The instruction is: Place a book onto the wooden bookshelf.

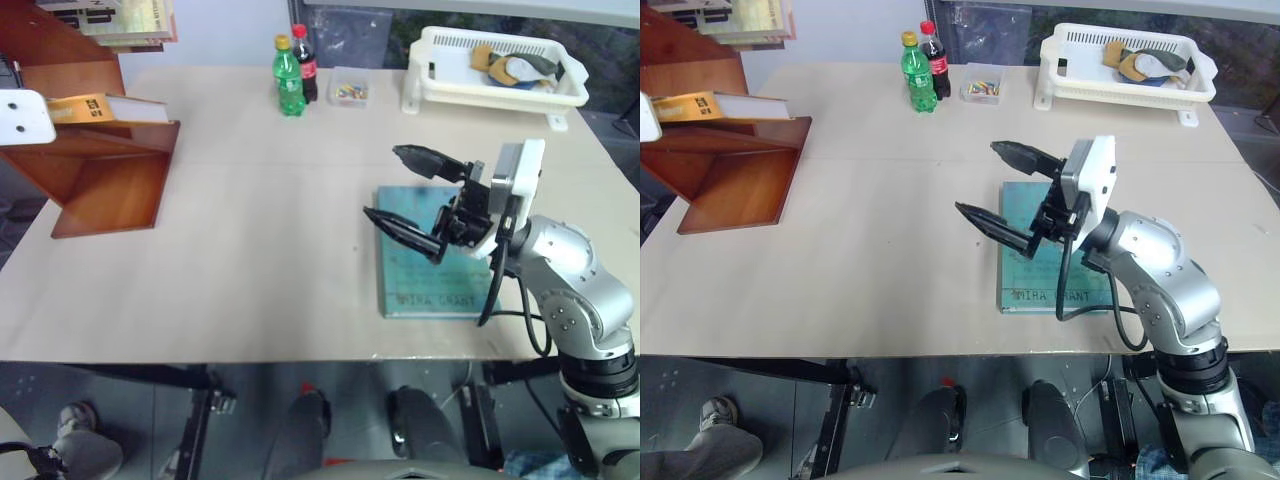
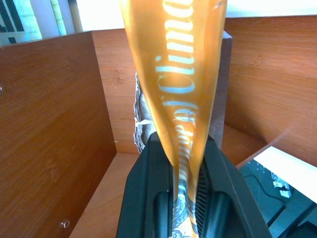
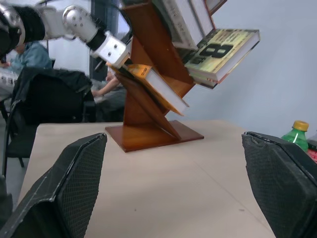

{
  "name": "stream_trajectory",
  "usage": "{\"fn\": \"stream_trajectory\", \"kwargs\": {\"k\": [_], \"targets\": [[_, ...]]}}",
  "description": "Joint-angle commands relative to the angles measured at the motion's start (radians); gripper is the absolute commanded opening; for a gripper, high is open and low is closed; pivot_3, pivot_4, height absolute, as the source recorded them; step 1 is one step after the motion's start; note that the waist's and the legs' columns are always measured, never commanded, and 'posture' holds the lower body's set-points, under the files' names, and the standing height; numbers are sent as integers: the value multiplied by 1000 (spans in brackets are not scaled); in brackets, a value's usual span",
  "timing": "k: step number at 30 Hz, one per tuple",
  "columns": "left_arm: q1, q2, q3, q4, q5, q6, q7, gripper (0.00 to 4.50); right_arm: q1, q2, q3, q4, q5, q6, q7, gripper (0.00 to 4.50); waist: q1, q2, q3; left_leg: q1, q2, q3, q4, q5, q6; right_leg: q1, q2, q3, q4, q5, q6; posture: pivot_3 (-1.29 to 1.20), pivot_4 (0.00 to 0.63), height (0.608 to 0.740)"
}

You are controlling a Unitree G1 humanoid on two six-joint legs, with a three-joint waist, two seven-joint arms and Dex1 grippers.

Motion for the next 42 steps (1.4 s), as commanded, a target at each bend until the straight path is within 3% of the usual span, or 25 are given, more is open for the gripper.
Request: {"fn": "stream_trajectory", "kwargs": {"k": [1, 2, 6, 12, 20, 22, 24, 27, 30, 32, 34, 36, 39, 42], "targets": [[9, 34, 26, 21, -17, 26, 19, 260, -31, 12, -14, -13, 15, -12, 7, 4500, 1, 0, 0, 0, 0, 0, 0, 0, 0, 0, 0, 0, 0, 0, 0, 0, 150, 740], [11, 34, 33, 23, -26, 36, 13, 260, -34, 15, -13, -12, 14, -13, 9, 4500, 0, 0, 0, 0, 0, 0, 0, 0, 0, 0, 0, 0, 0, 0, 0, 0, 150, 740], [19, 38, 57, 23, -59, 56, -21, 1708, -42, 23, -11, -10, 11, -14, 16, 4500, -1, 0, 0, 0, 0, 0, 0, 0, 0, 0, 0, 0, 0, 0, 0, 0, 150, 740], [46, 68, 70, 3, -70, 15, 29, 4286, -48, 25, -13, -2, 13, -11, 28, 4500, 4, -1, 0, -1, -1, 0, 0, 0, 0, 0, 0, 0, -1, 0, 0, 0, 150, 740], [152, 141, 174, -12, -180, -133, 95, 4404, -60, 26, -12, 25, 17, -10, 56, 4500, 10, -2, 0, -2, -1, -1, 0, 0, 0, 0, -1, 0, -1, 0, 0, 0, 150, 740], [186, 131, 253, -21, -301, -194, 18, 4404, -62, 25, -11, 32, 19, -8, 66, 4500, 12, -3, 0, -2, -1, 0, 0, 0, 0, 0, -1, 0, -1, 0, 0, 0, 150, 740], [215, 83, 380, -49, -512, -175, -170, 4404, -67, 22, -12, 40, 22, -3, 76, 4500, 21, -3, 0, -2, -1, -1, 1, 0, 0, 0, -1, 0, -1, 0, -1, 0, 150, 740], [293, -2, 538, -176, -793, 21, -403, 3674, -68, 14, -20, 43, 27, 2, 84, 4500, 30, -3, 0, -2, 0, -1, 1, 0, 0, 0, -1, -1, -1, 0, -1, 0, 150, 740], [437, -58, 645, -395, -970, 259, -466, 2218, -68, 4, -31, 39, 35, 11, 84, 4500, 25, -3, 0, -2, 1, -1, 2, 1, -1, 1, -2, -1, -1, 0, -1, 0, 150, 740], [621, -130, 714, -678, -1108, 478, -415, 1421, -62, -12, -45, 26, 44, 23, 78, 4500, 21, -2, 0, -2, 1, -1, 2, 1, -1, 1, -3, 0, -1, 1, -1, 0, 150, 740], [837, -249, 747, -1055, -1267, 719, -253, 478, -54, -32, -60, 6, 53, 42, 66, 4500, 21, 0, -1, -1, 2, -4, 1, 1, -1, 1, -5, 2, 0, 1, -1, 0, 150, 740], [957, -395, 734, -1347, -1385, 876, -25, 90, -48, -51, -76, -13, 62, 59, 54, 4500, 24, 0, -1, -1, 2, -4, 1, 1, -1, 1, -7, 3, -1, 1, -1, 0, 150, 740], [1014, -602, 659, -1554, -1313, 942, 249, 90, -35, -78, -101, -44, 75, 83, 32, 4500, 30, -2, -1, -2, 1, -5, 2, 1, -1, 0, -7, 2, -2, 1, -1, 0, 150, 740], [1001, -788, 562, -1592, -1018, 897, 552, 90, -19, -99, -121, -75, 88, 105, 7, 4500, 38, -1, -2, 0, -2, -6, 2, 1, -1, 1, -6, 2, 0, 1, -1, 0, 150, 740]]}}
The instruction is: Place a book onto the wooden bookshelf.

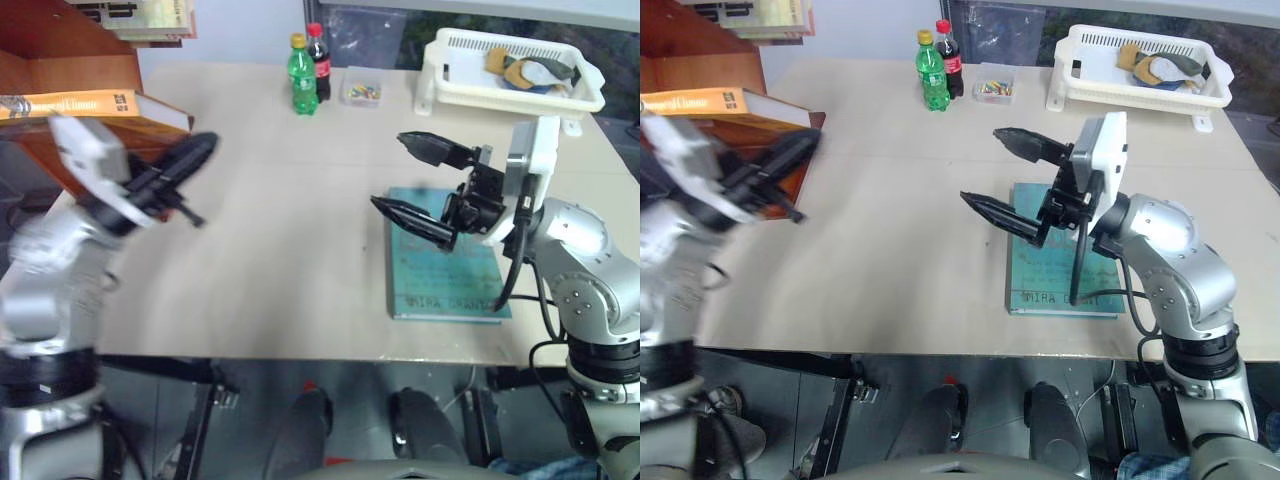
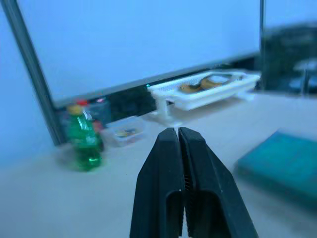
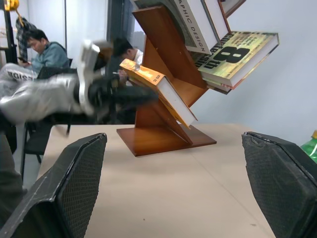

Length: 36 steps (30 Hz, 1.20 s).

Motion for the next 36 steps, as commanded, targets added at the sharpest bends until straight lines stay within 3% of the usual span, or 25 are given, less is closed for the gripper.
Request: {"fn": "stream_trajectory", "kwargs": {"k": [1, 5, 12, 16, 21, 28, 30, 34, 36], "targets": [[-35, -149, -69, -52, 315, -57, 359, 90, 9, -22, -51, -65, 29, 21, -32, 4500, 4, 2, -1, 1, -1, 0, 0, 0, 0, 1, 0, 0, 0, 0, 0, 0, 150, 740], [-123, -264, -93, 79, 538, -123, 584, 90, 22, -38, -67, -90, 40, 40, -59, 4500, 7, 2, -1, 2, -2, 2, 0, 1, -1, 1, 2, 0, 1, 1, -2, 0, 150, 740], [-398, -173, -8, 557, 649, -258, 753, 90, 19, -43, -60, -85, 35, 39, -66, 4500, 15, 2, -1, 0, -1, 3, 0, 1, -1, 1, 5, -2, -1, 2, -2, 0, 150, 740], [-428, -120, 36, 672, 674, -334, 836, 90, 24, -43, -64, -89, 35, 38, -72, 4500, -10, 2, -1, 1, -1, 4, 0, 1, -1, 0, 5, 0, -1, 2, -2, 0, 150, 740], [-379, -137, 3, 629, 544, -379, 614, 90, 33, -39, -62, -94, 37, 42, -83, 4500, -20, 2, -2, 3, 0, 3, -3, 1, -1, -1, 6, 3, 0, 2, -3, 0, 150, 740], [-189, -172, -15, 386, 318, -239, 317, 90, 81, -70, -66, -118, 36, 64, -86, 4500, 0, 2, -2, -1, -1, 1, -2, 1, -1, -1, 1, 0, -3, 2, -2, 0, 150, 740], [-155, -169, -20, 329, 270, -199, 253, 590, 108, -90, -72, -130, 30, 71, -88, 4500, 7, 2, -2, -2, -2, 0, -1, 1, -1, 0, 0, -1, -3, 2, -2, 0, 150, 740], [-97, -152, -47, 220, 173, -99, 112, 2405, 195, -170, -113, -126, 65, 145, -78, 4500, 17, 2, -2, -1, -2, 0, -2, 1, -1, 1, 1, -2, -4, 2, -2, 0, 150, 740], [-57, -137, -70, 171, 122, -33, 32, 3023, 279, -224, -126, -145, 13, 144, -65, 4500, 19, 2, -2, -1, -2, 1, -2, 1, -1, 2, 1, -3, -5, 2, -2, 0, 150, 740]]}}
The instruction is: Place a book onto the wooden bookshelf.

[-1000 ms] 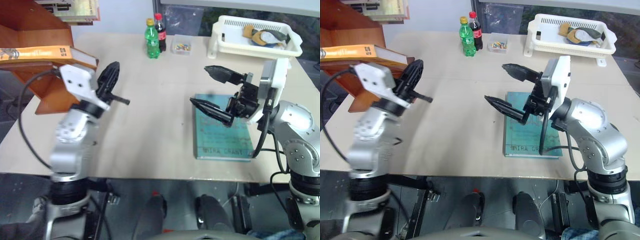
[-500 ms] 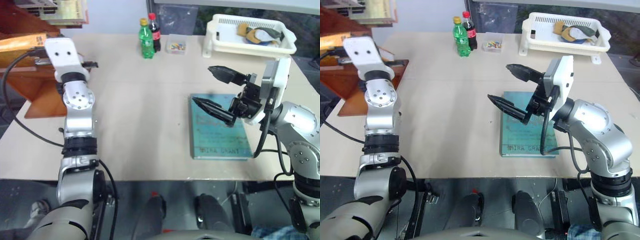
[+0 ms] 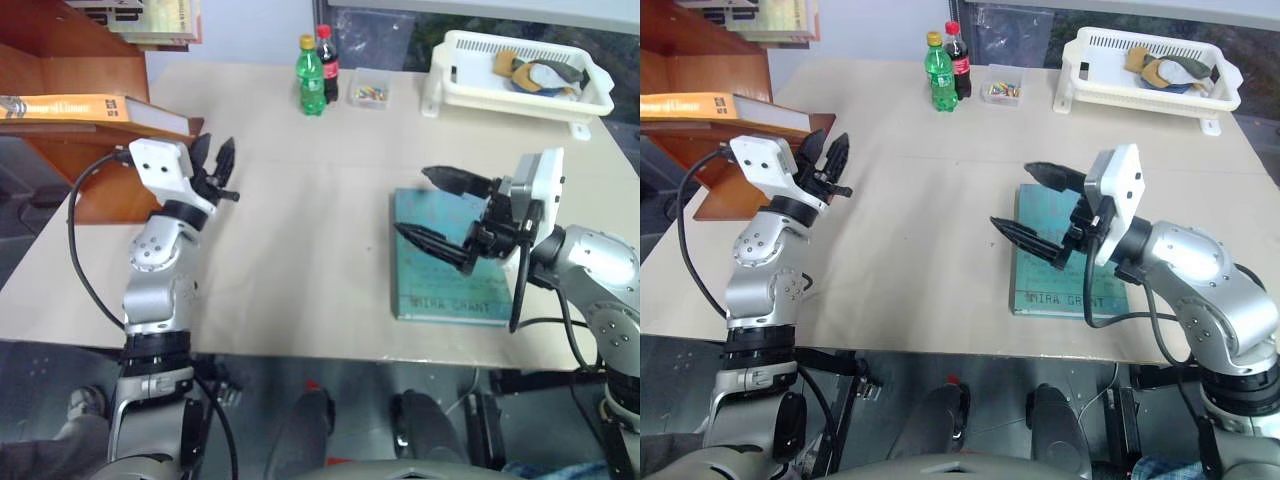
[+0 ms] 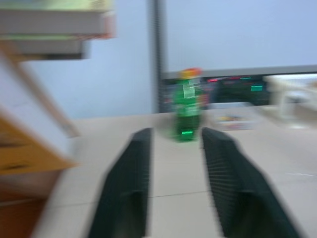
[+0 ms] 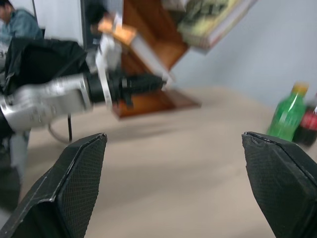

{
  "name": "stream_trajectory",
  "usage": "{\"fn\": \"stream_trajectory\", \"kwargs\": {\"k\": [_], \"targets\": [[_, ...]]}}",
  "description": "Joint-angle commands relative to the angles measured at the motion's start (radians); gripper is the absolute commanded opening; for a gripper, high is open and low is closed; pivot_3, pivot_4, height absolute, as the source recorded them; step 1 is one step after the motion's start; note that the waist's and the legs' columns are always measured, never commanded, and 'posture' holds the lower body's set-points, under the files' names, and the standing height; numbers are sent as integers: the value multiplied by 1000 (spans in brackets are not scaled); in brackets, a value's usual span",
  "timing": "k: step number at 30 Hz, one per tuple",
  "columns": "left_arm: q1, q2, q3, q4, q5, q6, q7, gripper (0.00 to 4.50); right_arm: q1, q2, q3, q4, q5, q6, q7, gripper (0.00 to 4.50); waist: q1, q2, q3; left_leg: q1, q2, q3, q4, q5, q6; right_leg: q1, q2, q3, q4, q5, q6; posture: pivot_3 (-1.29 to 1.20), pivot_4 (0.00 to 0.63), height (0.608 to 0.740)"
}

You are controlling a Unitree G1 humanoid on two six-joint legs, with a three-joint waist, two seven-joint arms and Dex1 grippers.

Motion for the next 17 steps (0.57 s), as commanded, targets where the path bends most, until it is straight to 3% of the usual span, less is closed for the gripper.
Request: {"fn": "stream_trajectory", "kwargs": {"k": [1, 2, 4, 9, 17], "targets": [[73, 49, -43, -139, -105, 120, -166, 3230, 143, -96, -71, -52, -66, 1, 17, 4500, 1, 0, 0, 0, 0, 0, 0, 0, 0, 2, 0, -1, -2, 0, 0, 0, 150, 740], [90, 61, -51, -155, -122, 151, -194, 3830, 181, -111, -80, -55, -85, -11, 19, 4500, 0, 0, 0, 0, 0, 0, -1, 0, 0, 2, 0, -1, -2, 0, 0, 0, 150, 740], [122, 92, -59, -173, -141, 209, -241, 4479, 256, -132, -114, -63, -123, -33, 16, 4500, -1, 0, 0, 0, 0, 1, -1, 0, 0, 2, 0, -1, -3, 0, 0, 0, 150, 740], [249, 201, -30, -206, -133, 234, -369, 4479, 490, -153, -284, -110, -209, -53, 9, 4500, -5, 1, -1, 1, 2, 3, -1, 0, 0, 2, 3, 0, -3, 0, 0, 0, 150, 740], [433, 331, 124, -164, -171, 230, -534, 4479, 914, -111, -649, -166, -272, -80, 138, 4500, 3, 4, -2, 2, 7, 3, -2, 0, 0, 6, 3, 0, -11, -1, -1, 0, 150, 740]]}}
